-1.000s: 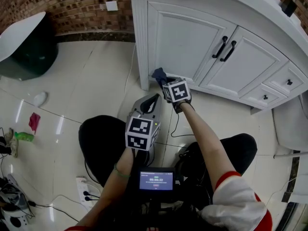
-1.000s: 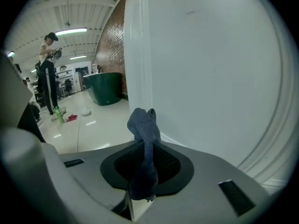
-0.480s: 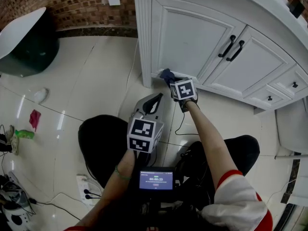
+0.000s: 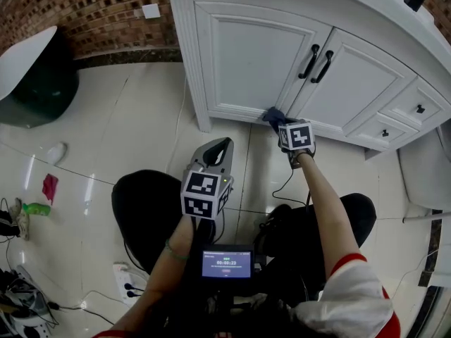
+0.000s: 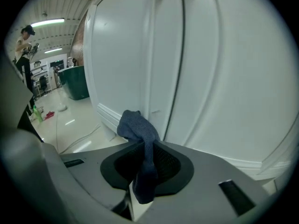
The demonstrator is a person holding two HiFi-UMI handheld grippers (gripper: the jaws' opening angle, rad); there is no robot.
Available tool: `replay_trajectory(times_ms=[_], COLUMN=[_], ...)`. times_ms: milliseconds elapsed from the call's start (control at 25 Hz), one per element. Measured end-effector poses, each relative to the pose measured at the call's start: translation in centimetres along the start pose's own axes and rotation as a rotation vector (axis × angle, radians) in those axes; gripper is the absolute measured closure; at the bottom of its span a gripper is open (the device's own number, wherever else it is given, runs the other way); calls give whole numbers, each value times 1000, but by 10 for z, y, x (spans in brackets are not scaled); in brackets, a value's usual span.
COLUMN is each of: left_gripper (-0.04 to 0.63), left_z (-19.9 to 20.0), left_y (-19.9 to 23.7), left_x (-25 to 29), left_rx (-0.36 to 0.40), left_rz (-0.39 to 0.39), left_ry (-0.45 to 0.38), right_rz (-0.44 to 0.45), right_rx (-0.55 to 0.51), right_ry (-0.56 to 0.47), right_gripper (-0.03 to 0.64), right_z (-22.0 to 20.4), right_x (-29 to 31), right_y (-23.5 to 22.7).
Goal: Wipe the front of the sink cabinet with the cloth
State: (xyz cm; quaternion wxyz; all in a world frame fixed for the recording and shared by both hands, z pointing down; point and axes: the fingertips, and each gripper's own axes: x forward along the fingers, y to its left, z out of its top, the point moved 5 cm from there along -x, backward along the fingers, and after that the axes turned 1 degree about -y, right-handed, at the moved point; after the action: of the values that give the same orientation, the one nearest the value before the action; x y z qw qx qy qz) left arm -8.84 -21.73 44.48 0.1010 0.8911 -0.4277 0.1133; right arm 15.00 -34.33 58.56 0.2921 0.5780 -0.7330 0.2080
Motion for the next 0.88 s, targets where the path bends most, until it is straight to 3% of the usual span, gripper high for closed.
replay_trajectory(times_ms=[320, 440, 640, 880], left_gripper=[575, 575, 575, 575], left_z=[1, 0, 0, -1], left_y=[-16, -24, -37, -52], left_x=[6, 9, 10, 7], left_rx=[20, 36, 55, 47], left_rz=[-12, -22, -37, -54], left_ry=[17, 26, 30, 22], right_rz=[-50, -14, 75, 128], right_rx=[47, 54, 195, 270], right_ry=[-30, -65, -176, -320], right_gripper=[555, 555, 555, 557], right_z=[-3, -5, -11, -17], right_x=[-42, -62, -110, -167], right_y=[-34, -23, 12, 49])
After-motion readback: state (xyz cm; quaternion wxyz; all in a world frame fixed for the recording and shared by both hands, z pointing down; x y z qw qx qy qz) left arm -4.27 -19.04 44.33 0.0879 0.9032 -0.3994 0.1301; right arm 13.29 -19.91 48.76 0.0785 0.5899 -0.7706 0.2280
